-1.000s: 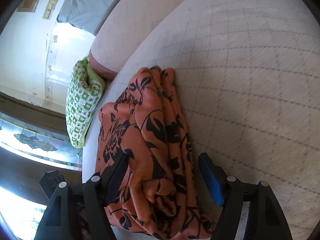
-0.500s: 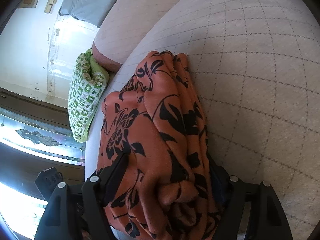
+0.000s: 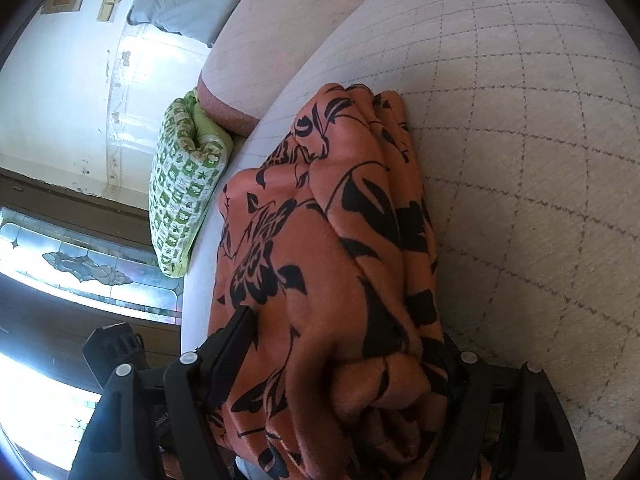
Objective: Fold small clothes
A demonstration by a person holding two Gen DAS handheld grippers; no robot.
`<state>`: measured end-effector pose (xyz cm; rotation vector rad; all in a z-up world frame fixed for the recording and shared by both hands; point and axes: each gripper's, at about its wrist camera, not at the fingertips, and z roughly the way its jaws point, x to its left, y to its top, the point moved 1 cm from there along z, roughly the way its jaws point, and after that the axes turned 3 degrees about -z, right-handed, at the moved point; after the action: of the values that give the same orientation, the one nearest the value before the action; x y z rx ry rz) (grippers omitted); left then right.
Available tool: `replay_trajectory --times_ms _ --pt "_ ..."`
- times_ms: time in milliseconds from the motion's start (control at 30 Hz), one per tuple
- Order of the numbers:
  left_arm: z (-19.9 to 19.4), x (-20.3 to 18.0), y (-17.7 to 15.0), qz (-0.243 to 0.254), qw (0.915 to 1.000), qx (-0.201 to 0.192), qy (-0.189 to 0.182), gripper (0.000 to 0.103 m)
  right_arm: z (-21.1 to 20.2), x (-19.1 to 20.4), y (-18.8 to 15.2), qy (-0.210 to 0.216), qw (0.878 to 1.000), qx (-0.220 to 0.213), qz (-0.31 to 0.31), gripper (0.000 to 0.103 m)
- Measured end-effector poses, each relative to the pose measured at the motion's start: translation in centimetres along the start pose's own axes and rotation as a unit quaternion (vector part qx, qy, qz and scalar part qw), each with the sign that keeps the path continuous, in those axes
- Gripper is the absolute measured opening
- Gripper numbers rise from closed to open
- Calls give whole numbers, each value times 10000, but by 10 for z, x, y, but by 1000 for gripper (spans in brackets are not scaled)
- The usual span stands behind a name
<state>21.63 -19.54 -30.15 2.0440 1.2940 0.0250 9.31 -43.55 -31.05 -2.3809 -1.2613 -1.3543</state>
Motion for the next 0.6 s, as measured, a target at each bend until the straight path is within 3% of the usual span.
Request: replay_trajectory --times_ms 167,333,400,600 --pt "2 2 0 -60 9999 -45 -126 86 1 4 -3 -142 9998 -130 -25 76" --pt "-3 2 1 -114 9995 -188 -231 70 0 14 -5 -162 9995 -265 -72 62" --pt "-6 4 3 -162 9993 -220 -243 57 -1 24 -7 -201 9989 -338 -238 61" --pt "-23 9 5 -231 9989 -359 -170 46 -1 46 -13 -120 9983 -395 -422 61"
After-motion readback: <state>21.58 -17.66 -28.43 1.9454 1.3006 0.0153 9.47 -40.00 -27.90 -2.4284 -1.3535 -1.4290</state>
